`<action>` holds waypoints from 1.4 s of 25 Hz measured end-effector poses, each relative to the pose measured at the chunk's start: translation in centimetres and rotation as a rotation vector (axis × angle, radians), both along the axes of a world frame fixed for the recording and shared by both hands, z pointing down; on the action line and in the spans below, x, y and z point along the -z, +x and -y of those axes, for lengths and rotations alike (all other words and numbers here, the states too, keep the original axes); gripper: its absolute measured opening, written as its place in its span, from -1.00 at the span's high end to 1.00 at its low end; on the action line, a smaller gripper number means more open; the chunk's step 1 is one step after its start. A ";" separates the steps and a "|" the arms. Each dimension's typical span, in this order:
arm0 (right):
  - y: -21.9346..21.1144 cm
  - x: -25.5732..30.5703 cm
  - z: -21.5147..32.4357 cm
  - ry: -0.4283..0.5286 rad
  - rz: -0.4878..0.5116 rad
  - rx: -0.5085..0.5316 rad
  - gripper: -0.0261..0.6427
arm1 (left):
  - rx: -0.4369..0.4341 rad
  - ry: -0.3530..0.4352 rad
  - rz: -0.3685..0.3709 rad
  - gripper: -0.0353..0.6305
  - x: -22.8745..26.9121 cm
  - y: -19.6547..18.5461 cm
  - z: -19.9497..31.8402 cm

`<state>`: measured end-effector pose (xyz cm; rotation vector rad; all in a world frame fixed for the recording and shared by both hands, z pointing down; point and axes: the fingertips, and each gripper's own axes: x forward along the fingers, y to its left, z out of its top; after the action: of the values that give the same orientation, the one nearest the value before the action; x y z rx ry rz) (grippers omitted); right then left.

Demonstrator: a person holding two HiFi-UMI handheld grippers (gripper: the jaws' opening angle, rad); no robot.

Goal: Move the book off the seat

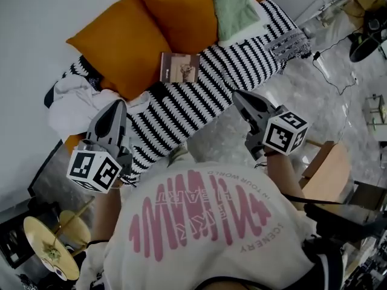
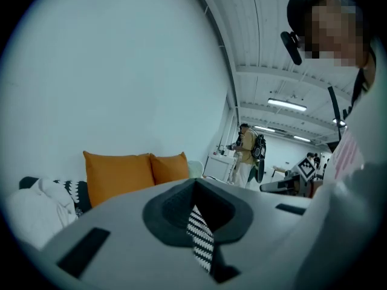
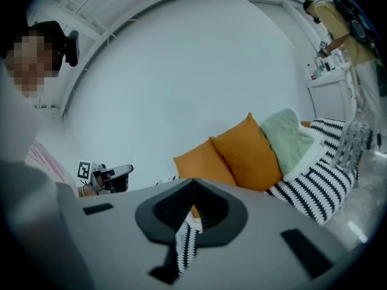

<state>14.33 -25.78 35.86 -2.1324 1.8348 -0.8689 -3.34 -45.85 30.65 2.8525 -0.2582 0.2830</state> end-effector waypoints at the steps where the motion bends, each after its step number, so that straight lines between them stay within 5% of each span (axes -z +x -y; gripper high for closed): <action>1: 0.3 -0.1 0.1 -0.006 0.001 -0.004 0.89 | 0.000 -0.005 -0.002 0.87 -0.1 0.3 0.4; 35: 5.2 0.2 12.2 -0.044 -0.035 -0.018 0.89 | -0.049 -0.013 -0.035 0.87 -1.0 6.3 11.3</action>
<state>19.56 -37.98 35.67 -2.2005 1.8269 -0.8818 2.96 -57.20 31.62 2.8510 -0.1788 0.2429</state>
